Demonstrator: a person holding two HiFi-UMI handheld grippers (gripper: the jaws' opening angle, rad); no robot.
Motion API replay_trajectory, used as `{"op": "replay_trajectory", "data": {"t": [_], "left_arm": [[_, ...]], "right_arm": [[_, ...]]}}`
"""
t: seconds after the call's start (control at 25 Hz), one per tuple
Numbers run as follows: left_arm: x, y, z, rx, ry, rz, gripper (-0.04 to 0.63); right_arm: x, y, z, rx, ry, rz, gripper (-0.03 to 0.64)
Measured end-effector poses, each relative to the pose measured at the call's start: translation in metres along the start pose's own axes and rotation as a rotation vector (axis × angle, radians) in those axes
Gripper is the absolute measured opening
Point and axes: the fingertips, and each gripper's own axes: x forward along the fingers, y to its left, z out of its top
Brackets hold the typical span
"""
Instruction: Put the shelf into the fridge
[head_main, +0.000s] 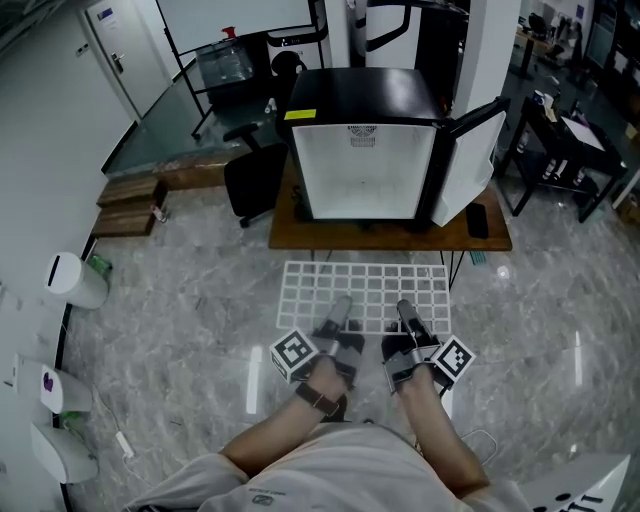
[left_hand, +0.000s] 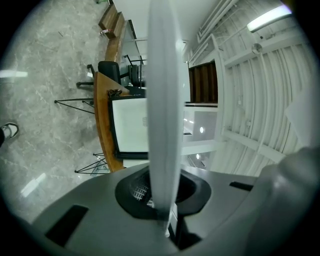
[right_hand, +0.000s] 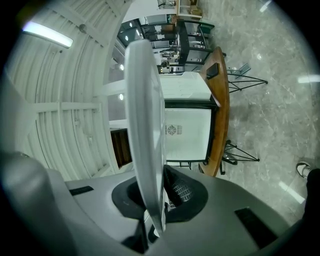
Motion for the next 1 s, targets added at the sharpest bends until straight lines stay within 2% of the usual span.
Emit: {"op": "replay_trajectory", "data": {"t": [0.2, 0.48, 0.76, 1.0], "left_arm": [[0.062, 0.006, 0.053, 0.011, 0.038, 0.0, 0.029], [0.111, 0.016, 0.089, 0.01, 0.088, -0.002, 0.029], [0.155, 0.031, 0.111, 0.02, 0.149, -0.017, 0.029], [0.191, 0.041, 0.119, 0.009, 0.157, -0.037, 0.029]], "right_arm": [[0.075, -0.009, 0.015, -0.004, -0.028, -0.017, 0.048], [0.129, -0.021, 0.028, -0.009, -0.067, -0.034, 0.048], [0.168, -0.035, 0.045, -0.014, -0.112, -0.035, 0.048], [0.195, -0.048, 0.067, -0.036, -0.102, -0.038, 0.048]]}}
